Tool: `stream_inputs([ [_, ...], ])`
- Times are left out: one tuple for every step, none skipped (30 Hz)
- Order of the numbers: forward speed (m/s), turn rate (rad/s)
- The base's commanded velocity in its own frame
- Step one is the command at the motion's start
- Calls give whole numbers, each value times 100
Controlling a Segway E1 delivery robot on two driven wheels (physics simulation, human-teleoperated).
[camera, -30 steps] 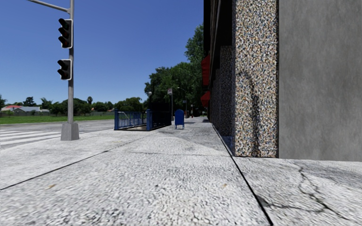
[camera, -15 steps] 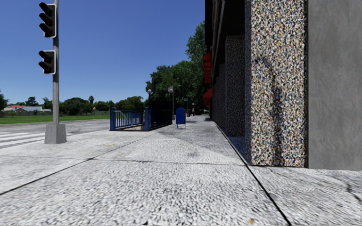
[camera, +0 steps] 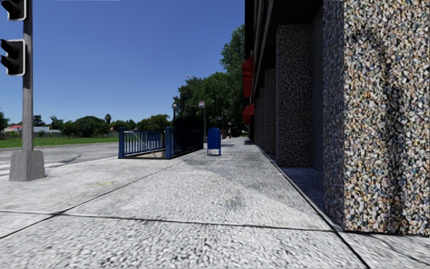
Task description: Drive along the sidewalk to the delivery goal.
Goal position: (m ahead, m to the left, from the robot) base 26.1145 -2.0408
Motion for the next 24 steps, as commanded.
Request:
stream_inputs([
  [200,-16],
  [200,-16],
  [200,-16],
  [200,-16],
  [200,-16],
  [200,-18],
  [200,-21],
  [200,-22],
  [200,-22],
  [200,-22],
  [200,-22],
  [200,-22],
  [200,-22],
  [200,-22],
  [200,-23],
  [200,-31],
  [200,-35],
  [200,-36],
  [200,-37],
  [200,-37],
  [200,-37],
  [200,-37],
  [200,-37],
  [200,-37],
])
